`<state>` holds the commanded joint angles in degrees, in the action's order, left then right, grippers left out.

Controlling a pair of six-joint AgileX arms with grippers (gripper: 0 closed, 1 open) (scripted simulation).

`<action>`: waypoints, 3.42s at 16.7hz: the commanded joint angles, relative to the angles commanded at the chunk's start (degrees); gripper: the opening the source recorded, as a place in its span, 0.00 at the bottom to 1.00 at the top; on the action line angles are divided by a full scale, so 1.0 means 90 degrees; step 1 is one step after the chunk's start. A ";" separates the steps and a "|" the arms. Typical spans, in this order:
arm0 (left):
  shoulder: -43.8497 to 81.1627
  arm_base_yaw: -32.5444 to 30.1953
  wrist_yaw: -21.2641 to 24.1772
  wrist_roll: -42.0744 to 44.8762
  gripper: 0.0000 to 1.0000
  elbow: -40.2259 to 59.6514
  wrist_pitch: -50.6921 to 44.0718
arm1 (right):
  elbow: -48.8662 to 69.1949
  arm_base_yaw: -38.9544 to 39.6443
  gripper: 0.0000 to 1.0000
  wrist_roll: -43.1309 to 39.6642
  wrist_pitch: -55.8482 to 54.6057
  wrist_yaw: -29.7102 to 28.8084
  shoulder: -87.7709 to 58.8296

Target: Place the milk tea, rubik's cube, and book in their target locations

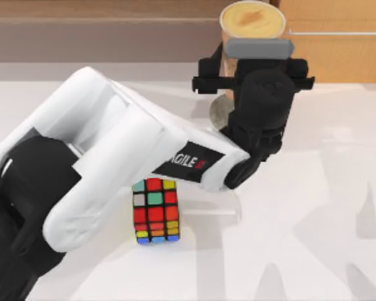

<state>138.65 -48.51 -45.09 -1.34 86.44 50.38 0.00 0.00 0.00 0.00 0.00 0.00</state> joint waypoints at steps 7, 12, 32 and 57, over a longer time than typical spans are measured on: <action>-0.0028 -0.0418 0.0069 0.0248 0.00 0.0181 -0.0146 | 0.0000 0.0000 1.00 0.0000 0.0000 0.0000 0.0000; 0.0110 -0.0478 0.0098 0.0348 0.00 0.0088 -0.0015 | 0.0000 0.0000 1.00 0.0000 0.0000 0.0000 0.0000; 0.0478 -0.0001 0.0004 -0.0008 0.83 -0.0005 0.0477 | 0.0000 0.0000 1.00 0.0000 0.0000 0.0000 0.0000; -0.0271 -0.0358 -0.0366 -0.0011 1.00 -0.0906 0.0571 | 0.0000 0.0000 1.00 0.0000 0.0000 0.0000 0.0000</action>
<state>136.21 -51.74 -48.39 -1.44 78.28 55.52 0.00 0.00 0.00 0.00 0.00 0.00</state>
